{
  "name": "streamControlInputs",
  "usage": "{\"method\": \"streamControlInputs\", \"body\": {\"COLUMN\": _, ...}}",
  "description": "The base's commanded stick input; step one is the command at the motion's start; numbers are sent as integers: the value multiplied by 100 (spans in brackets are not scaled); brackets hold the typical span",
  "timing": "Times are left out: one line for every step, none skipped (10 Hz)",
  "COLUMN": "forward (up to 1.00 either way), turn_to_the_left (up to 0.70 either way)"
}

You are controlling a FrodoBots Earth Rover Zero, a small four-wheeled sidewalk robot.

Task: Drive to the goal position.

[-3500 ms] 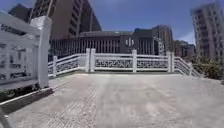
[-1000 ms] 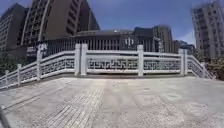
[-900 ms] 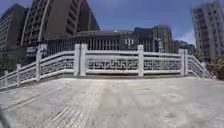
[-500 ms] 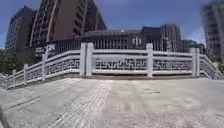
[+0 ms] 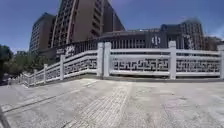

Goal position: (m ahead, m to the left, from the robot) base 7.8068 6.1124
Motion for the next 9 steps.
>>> {"method": "streamControlInputs", "body": {"forward": 45, "turn_to_the_left": 27}}
{"method": "streamControlInputs", "body": {"forward": 45, "turn_to_the_left": 19}}
{"method": "streamControlInputs", "body": {"forward": 45, "turn_to_the_left": 0}}
{"method": "streamControlInputs", "body": {"forward": 45, "turn_to_the_left": 0}}
{"method": "streamControlInputs", "body": {"forward": 45, "turn_to_the_left": 0}}
{"method": "streamControlInputs", "body": {"forward": 45, "turn_to_the_left": 0}}
{"method": "streamControlInputs", "body": {"forward": 45, "turn_to_the_left": 0}}
{"method": "streamControlInputs", "body": {"forward": 45, "turn_to_the_left": 0}}
{"method": "streamControlInputs", "body": {"forward": 45, "turn_to_the_left": 0}}
